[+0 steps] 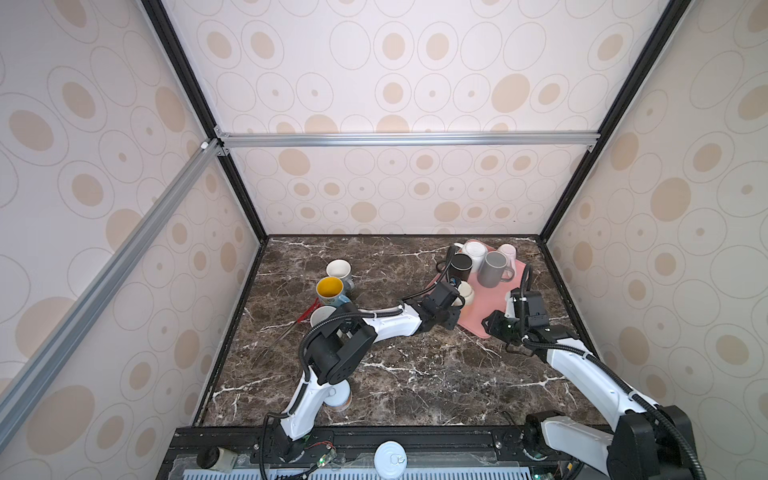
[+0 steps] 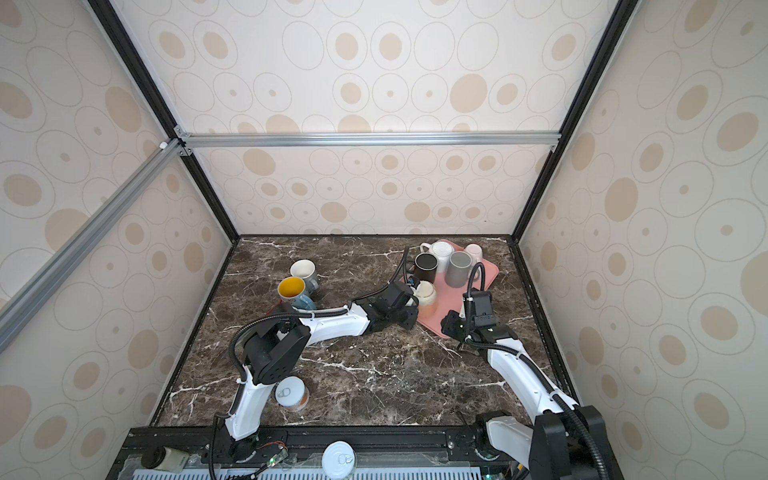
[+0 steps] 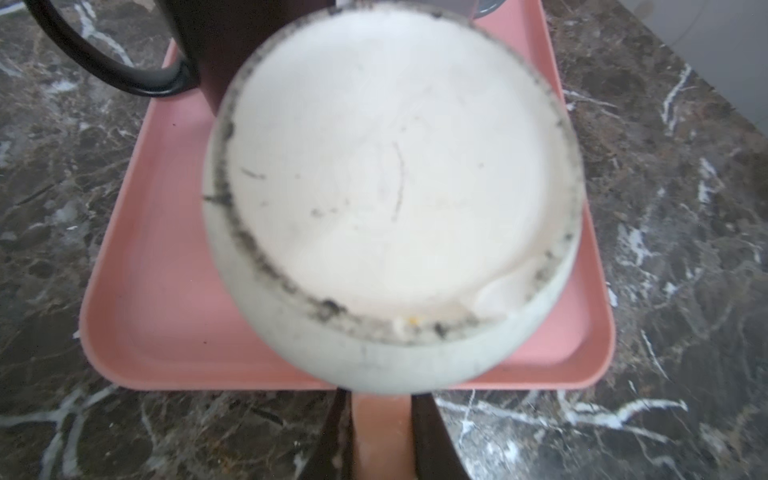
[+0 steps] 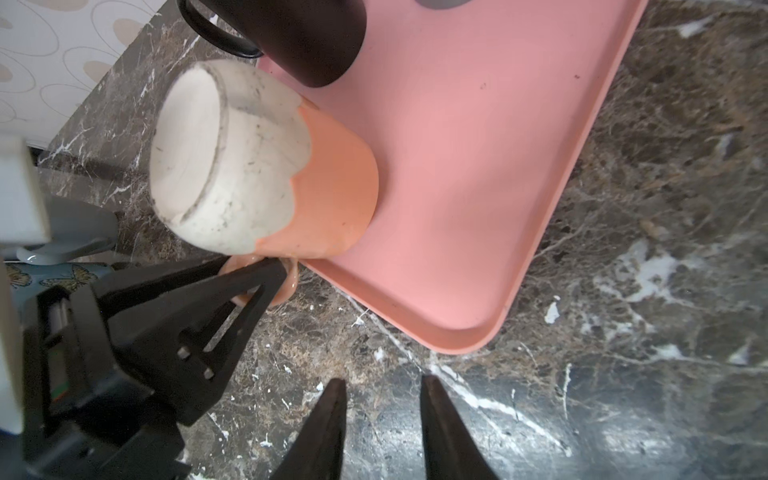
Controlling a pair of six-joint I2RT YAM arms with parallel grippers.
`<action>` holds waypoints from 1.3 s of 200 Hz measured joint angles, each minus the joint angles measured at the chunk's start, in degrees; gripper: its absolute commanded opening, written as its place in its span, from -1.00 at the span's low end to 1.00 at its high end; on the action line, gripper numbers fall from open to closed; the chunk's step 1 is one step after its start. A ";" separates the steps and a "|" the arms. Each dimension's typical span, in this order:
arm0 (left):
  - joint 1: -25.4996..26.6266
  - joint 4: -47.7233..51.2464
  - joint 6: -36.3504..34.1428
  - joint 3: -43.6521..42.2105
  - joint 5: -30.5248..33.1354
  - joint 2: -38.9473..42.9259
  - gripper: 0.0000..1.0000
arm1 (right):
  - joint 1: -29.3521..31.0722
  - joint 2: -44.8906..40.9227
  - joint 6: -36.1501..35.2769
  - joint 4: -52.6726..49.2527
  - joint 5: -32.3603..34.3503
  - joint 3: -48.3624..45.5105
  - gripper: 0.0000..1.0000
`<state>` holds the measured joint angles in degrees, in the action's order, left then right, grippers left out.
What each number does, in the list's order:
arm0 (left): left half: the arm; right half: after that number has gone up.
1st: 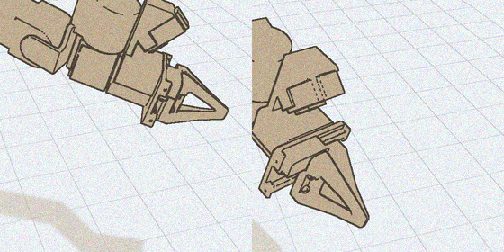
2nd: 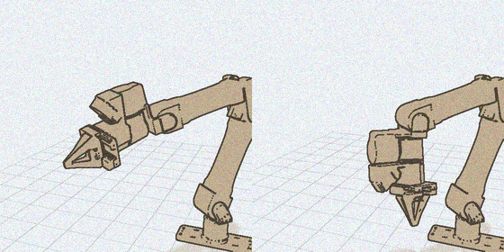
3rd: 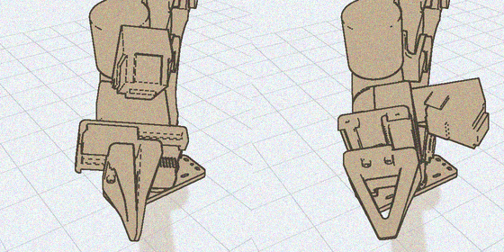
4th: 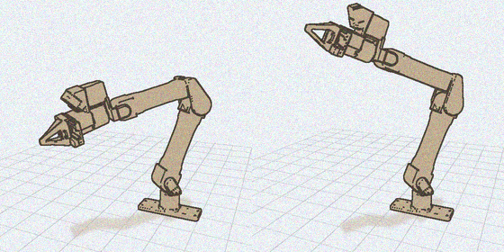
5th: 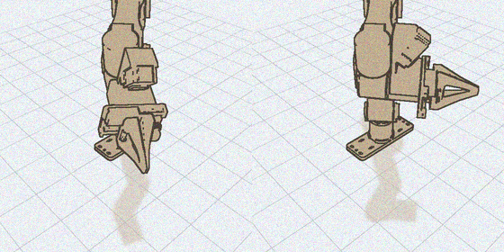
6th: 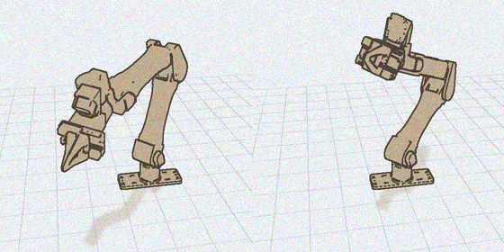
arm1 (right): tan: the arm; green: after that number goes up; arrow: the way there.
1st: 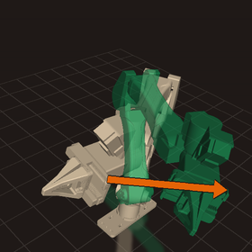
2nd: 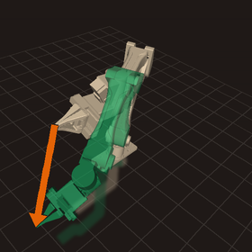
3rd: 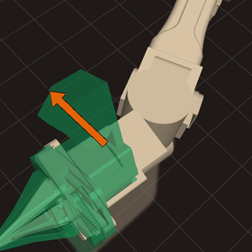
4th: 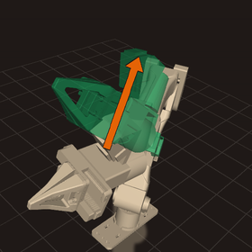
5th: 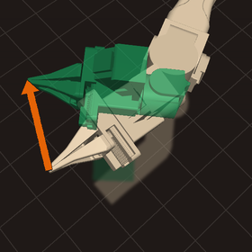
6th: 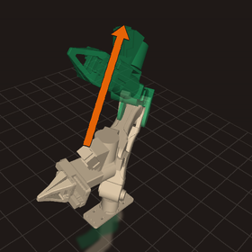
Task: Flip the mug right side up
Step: 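Lift the orange mug with the left gripper while the right gripper moves toward it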
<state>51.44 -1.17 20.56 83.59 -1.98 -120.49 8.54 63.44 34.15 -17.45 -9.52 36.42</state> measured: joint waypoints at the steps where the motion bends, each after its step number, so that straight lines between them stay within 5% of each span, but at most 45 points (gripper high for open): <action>1: -0.04 -0.11 0.04 -0.22 -0.24 0.17 -1.00 | 0.00 -0.07 0.00 0.00 0.00 -0.04 -0.35; 56: -4.15 -13.81 4.85 -12.55 -9.60 10.99 -1.00 | -0.09 -6.64 3.69 5.66 -4.02 -2.86 -0.35; 126: -13.14 -38.42 17.07 -26.16 -19.65 22.32 -1.00 | 0.83 -7.06 12.76 28.24 -16.46 -9.84 -0.39; 260: -16.37 -66.79 39.34 -29.68 -32.41 24.83 -1.00 | 11.04 2.29 22.01 63.06 -25.92 -1.92 -0.22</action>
<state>35.07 -67.96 59.90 53.91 -34.39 -95.66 19.57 65.73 56.16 45.60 -35.44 34.50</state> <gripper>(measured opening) 0.181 0.386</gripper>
